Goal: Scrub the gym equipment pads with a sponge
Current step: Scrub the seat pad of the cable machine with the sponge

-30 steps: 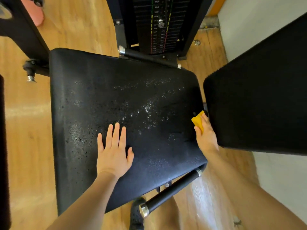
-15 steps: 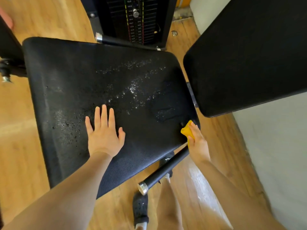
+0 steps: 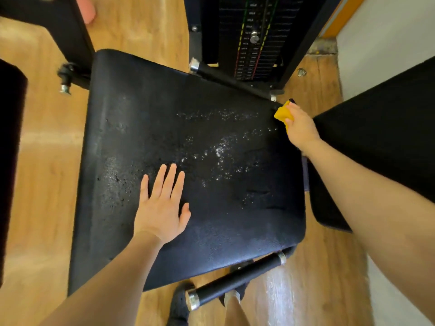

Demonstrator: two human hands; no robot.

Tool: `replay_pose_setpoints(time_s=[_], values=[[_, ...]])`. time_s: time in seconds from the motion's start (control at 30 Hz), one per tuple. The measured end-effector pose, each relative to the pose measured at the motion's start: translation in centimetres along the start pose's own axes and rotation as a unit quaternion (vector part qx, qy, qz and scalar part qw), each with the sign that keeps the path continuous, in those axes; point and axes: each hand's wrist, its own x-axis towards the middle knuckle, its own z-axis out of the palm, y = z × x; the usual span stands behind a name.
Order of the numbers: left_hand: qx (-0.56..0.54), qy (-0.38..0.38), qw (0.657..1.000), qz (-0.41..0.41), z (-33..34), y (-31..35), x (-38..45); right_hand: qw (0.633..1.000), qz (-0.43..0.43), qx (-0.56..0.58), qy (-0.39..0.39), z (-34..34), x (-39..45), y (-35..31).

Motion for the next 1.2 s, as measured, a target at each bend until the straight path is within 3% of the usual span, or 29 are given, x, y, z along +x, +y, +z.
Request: replay_pose_setpoints(time_s=[0.1,0.4,0.63,0.83,1.0,1.2], values=[[0.009,-0.010,1.000,0.001,0.0,0.0,-0.1,1.000,-0.007,-0.011,-0.020,0.7,1.2,-0.1],[0.010,-0.016,1.000,-0.006,0.1,0.3,0.0,0.998,-0.005,0.021,0.067,4.0,-3.9,2.4],[-0.001,-0.019,1.000,-0.008,-0.1,0.4,-0.2,0.997,-0.034,0.047,0.050,6.4,-13.7,5.6],[-0.006,-0.022,1.000,-0.010,-0.1,0.3,-0.1,0.998,-0.030,0.028,0.043,6.9,-15.2,6.0],[-0.008,-0.012,1.000,-0.008,0.0,0.1,-0.1,0.997,-0.010,0.047,0.063,8.3,-19.5,5.9],[-0.001,0.001,1.000,-0.002,0.1,0.1,-0.1,0.996,0.014,0.085,0.034,10.2,-26.2,6.3]])
